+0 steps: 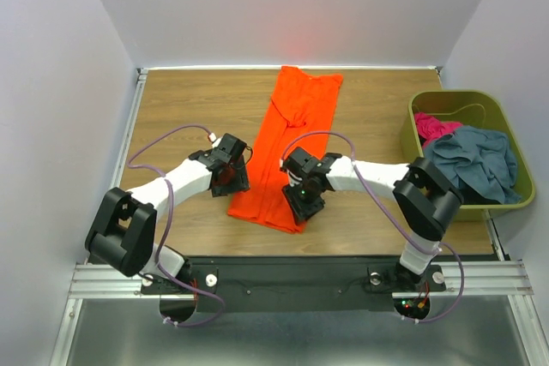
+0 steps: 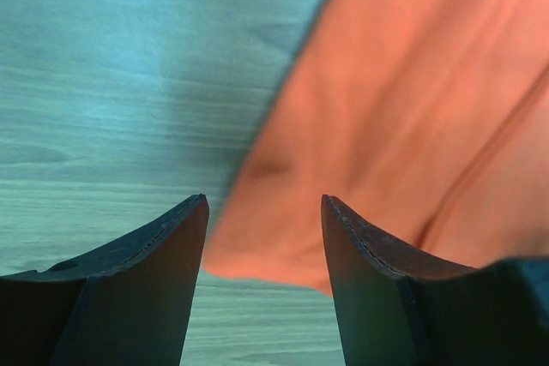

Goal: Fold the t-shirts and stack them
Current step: Fold the tshirt

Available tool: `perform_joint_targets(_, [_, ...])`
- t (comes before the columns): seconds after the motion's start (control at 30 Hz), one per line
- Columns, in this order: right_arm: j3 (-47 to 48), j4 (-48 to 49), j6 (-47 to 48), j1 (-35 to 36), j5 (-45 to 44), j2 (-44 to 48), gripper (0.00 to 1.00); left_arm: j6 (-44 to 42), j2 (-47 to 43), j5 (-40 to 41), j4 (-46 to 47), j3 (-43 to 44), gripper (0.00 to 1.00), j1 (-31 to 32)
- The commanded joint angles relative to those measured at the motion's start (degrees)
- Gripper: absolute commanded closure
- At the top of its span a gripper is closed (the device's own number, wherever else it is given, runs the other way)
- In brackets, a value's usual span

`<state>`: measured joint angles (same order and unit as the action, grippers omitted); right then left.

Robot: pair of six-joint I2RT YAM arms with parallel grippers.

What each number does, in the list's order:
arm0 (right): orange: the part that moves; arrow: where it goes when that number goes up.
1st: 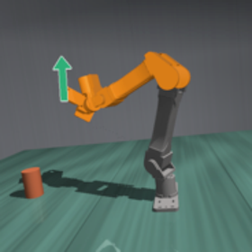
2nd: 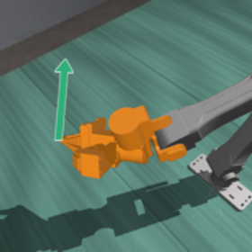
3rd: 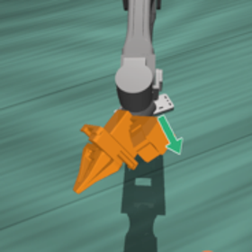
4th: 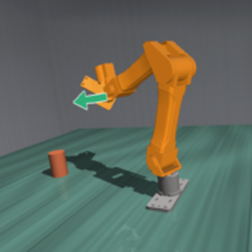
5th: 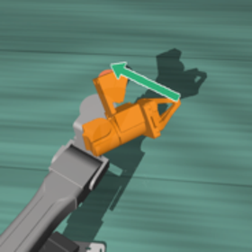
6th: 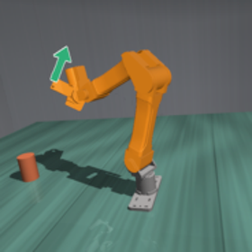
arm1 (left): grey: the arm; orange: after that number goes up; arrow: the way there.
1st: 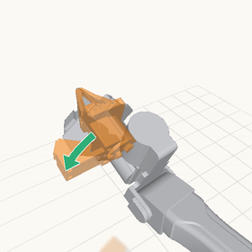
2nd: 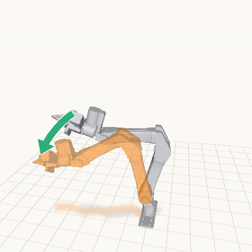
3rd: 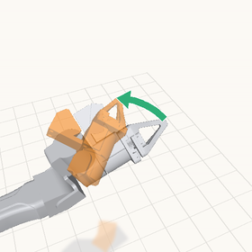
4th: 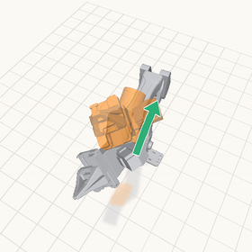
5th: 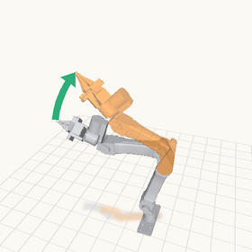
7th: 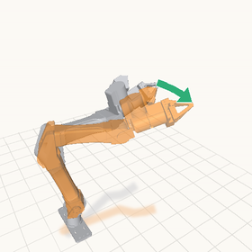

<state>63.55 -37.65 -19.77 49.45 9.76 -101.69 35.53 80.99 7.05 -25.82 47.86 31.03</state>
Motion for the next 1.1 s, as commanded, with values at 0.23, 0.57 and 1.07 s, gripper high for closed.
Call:
perform_joint_targets(0.23, [-7.8,-10.5,-4.6,-2.8,-11.8,5.3,0.55,-0.2,-3.8,-2.2,-1.4,-0.3,0.34,0.1])
perform_joint_targets(0.57, [0.0,-8.8,-2.9,-7.2,-11.3,12.8,0.54,3.0,-4.2,-6.5,0.4,0.1,0.35,2.1])
perform_joint_targets(1.07, [5.5,7.0,-3.4,-19.7,-2.8,8.4,0.67,3.1,3.2,-4.4,3.1,8.8,0.52,6.3])
